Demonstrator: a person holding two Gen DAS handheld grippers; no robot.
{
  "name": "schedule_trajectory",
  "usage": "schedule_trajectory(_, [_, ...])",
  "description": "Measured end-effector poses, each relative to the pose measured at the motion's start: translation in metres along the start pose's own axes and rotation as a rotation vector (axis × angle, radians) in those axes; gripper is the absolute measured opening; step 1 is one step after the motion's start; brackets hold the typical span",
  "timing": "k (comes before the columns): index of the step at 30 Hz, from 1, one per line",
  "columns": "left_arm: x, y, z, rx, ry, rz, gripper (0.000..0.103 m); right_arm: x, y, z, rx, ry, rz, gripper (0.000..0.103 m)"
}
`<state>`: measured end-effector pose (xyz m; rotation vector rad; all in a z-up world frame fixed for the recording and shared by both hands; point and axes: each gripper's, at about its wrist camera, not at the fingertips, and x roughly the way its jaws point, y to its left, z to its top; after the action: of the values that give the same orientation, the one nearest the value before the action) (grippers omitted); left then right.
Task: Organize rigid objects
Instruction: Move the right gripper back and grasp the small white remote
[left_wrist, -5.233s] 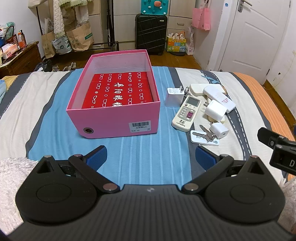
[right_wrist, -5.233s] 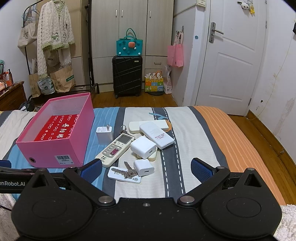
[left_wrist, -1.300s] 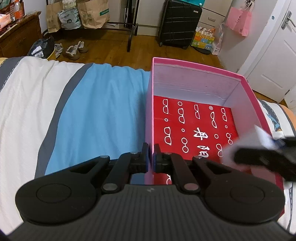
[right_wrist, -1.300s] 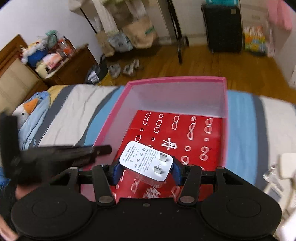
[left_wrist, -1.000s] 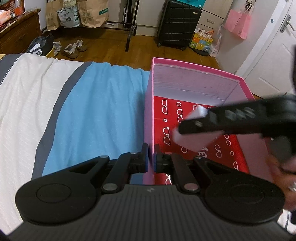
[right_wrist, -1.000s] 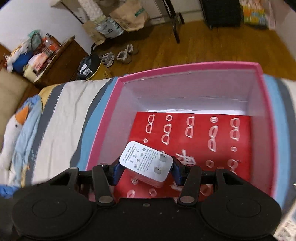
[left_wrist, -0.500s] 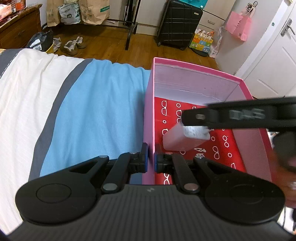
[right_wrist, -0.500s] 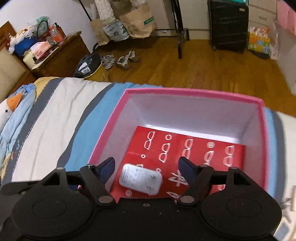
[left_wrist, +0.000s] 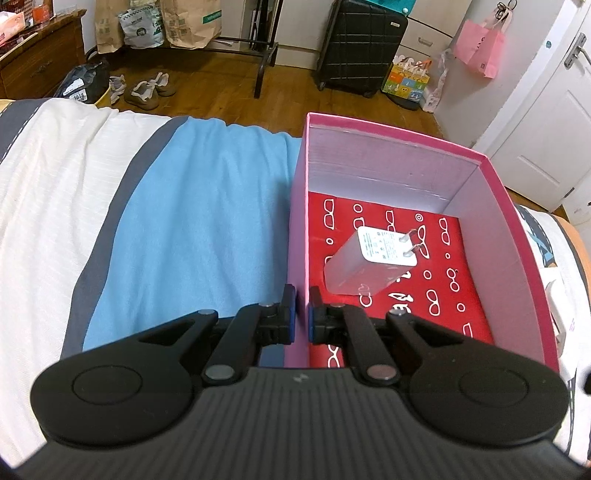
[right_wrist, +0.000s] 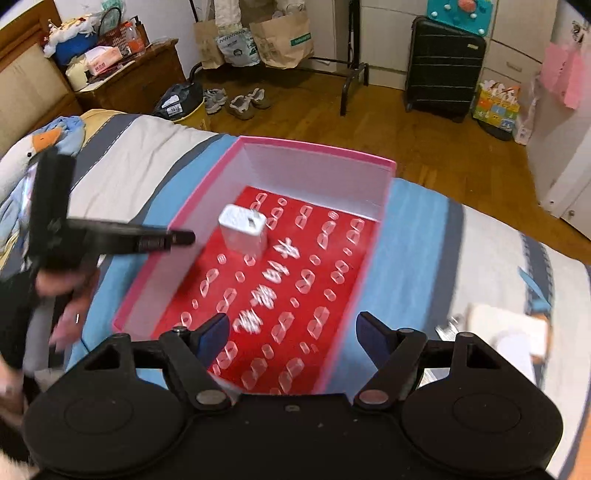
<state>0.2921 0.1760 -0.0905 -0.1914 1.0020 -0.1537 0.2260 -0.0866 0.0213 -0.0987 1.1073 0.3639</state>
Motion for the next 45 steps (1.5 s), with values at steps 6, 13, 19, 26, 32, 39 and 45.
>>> schedule_trajectory(6, [-0.002,-0.004,-0.002,0.013,-0.005,0.016,0.005,-0.038,-0.025,-0.038,-0.003,-0.051,-0.028,0.080])
schedule_trajectory(13, [-0.001,-0.007,-0.002,0.023,-0.005,0.036,0.004,-0.037,-0.057,-0.081,0.001,-0.066,0.014,0.080])
schedule_trajectory(19, [-0.002,-0.009,-0.002,0.020,0.000,0.043,0.004,0.003,-0.077,-0.115,-0.019,-0.006,0.054,0.080])
schedule_trajectory(26, [-0.002,-0.009,-0.002,0.020,0.002,0.048,0.004,0.034,-0.097,-0.138,-0.069,0.088,0.056,0.076])
schedule_trajectory(32, [-0.002,-0.009,-0.002,0.026,0.004,0.048,0.004,0.041,-0.075,-0.152,-0.228,0.136,0.126,0.057])
schedule_trajectory(39, [-0.001,-0.007,-0.001,0.020,0.007,0.041,0.004,0.060,-0.076,-0.161,-0.269,0.176,0.018,0.051])
schedule_trajectory(45, [0.000,-0.007,-0.001,0.022,0.008,0.042,0.005,0.067,-0.080,-0.166,-0.354,0.152,-0.045,0.057])
